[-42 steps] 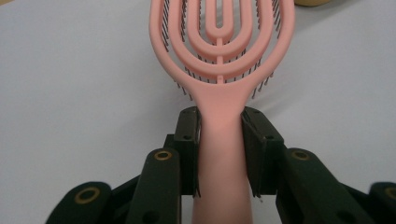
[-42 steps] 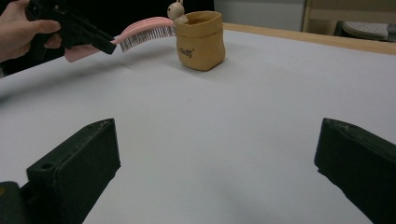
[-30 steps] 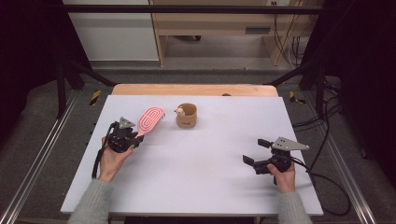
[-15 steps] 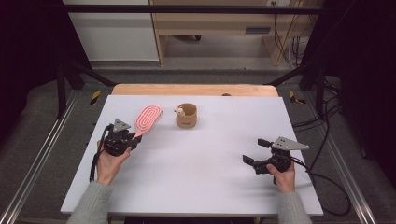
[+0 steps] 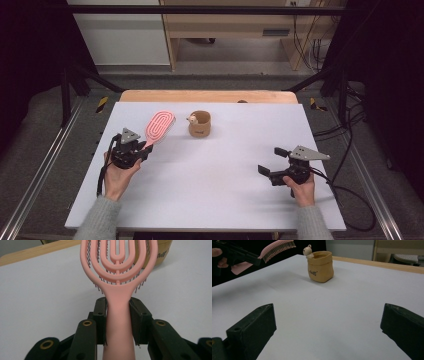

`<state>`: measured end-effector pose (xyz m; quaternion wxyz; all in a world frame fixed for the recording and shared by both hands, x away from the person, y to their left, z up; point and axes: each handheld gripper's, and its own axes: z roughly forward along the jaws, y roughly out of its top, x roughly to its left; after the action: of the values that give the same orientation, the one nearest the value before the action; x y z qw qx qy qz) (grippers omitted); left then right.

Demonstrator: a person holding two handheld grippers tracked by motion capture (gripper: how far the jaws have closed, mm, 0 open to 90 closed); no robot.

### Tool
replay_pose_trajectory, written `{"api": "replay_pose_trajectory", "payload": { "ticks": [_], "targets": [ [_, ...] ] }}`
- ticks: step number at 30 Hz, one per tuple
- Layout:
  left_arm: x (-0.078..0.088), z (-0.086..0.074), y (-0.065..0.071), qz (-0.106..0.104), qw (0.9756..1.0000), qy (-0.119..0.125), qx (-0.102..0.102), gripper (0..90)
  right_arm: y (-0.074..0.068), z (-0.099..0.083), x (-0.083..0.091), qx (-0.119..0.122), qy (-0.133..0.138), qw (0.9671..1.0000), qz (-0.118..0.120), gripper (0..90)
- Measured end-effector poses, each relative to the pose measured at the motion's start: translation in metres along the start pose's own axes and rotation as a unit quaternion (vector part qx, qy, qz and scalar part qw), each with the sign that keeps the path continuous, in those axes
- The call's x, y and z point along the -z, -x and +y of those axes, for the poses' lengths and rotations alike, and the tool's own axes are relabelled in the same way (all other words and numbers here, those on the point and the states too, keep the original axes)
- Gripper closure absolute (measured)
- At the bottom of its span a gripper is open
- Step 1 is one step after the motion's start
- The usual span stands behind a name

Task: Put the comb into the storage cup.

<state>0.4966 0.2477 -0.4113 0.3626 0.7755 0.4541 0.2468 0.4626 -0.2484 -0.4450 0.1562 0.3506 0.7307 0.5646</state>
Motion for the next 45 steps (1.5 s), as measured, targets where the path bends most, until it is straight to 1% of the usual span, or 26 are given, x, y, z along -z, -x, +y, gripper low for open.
{"api": "replay_pose_trajectory", "payload": {
  "ticks": [15,20,23,27,31,38,45],
  "targets": [
    [0.005,0.006,0.02,-0.005,0.9996,0.02,-0.017,68.8,-0.012,0.009,-0.005,-0.002,0.007,1.0,0.002,0.3],
    [0.006,0.007,0.027,-0.006,0.9994,0.021,-0.027,68.8,-0.016,0.012,-0.007,-0.006,0.009,0.9999,-0.001,0.3],
    [0.005,0.008,0.031,-0.007,0.9992,0.023,-0.03,68.8,-0.018,0.013,-0.009,-0.011,0.011,0.9999,0.003,0.3],
    [0.004,0.008,0.037,-0.007,0.999,0.024,-0.037,68.8,-0.021,0.014,-0.011,-0.011,0.009,0.9999,0.002,0.3],
    [0.003,0.008,0.043,-0.01,0.9986,0.024,-0.045,68.8,-0.025,0.016,-0.013,-0.01,0.01,0.9999,0.006,0.4],
    [0.003,0.009,0.052,-0.013,0.9978,0.029,-0.058,68.8,-0.029,0.017,-0.018,-0.018,0.008,0.9998,0.005,0.4],
    [0.002,0.01,0.061,-0.016,0.9969,0.032,-0.07,68.9,-0.034,0.019,-0.025,-0.016,0.002,0.9999,0.005,0.4]
  ]
}}
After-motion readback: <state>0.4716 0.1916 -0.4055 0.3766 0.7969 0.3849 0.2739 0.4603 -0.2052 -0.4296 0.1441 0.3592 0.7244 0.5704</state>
